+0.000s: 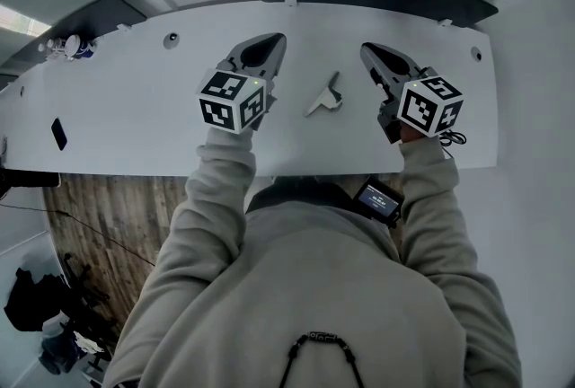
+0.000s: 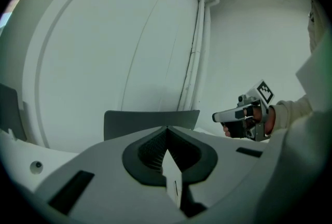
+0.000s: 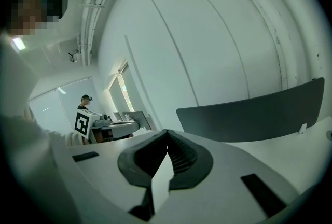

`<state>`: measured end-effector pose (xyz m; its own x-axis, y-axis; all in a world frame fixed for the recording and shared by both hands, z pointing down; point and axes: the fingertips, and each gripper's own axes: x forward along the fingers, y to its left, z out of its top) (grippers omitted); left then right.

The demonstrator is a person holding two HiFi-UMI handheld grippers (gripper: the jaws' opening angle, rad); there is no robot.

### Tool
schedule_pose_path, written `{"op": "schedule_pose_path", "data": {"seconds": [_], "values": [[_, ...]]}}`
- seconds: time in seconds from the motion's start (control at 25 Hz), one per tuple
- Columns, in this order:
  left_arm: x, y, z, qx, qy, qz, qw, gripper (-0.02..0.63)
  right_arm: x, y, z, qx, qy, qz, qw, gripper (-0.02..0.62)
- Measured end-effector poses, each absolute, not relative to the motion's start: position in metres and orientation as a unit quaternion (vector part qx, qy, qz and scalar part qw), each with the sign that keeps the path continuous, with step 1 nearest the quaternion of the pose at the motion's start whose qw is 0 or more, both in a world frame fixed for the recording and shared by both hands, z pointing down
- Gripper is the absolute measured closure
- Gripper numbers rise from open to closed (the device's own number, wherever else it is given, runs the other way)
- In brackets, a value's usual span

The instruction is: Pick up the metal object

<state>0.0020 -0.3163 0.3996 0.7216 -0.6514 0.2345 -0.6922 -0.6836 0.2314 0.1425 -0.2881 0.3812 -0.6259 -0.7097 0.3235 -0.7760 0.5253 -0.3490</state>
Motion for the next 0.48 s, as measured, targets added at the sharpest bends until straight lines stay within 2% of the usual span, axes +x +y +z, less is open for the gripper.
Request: {"op": "schedule_pose_path", "data": {"seconds": [0.48], "values": [[0.004, -0.305, 0.453, 0.907, -0.362, 0.089, 0.195, 0.604, 0.145, -0.276, 0.433, 0.428, -0.856, 0.274, 0.099, 0.575]]}}
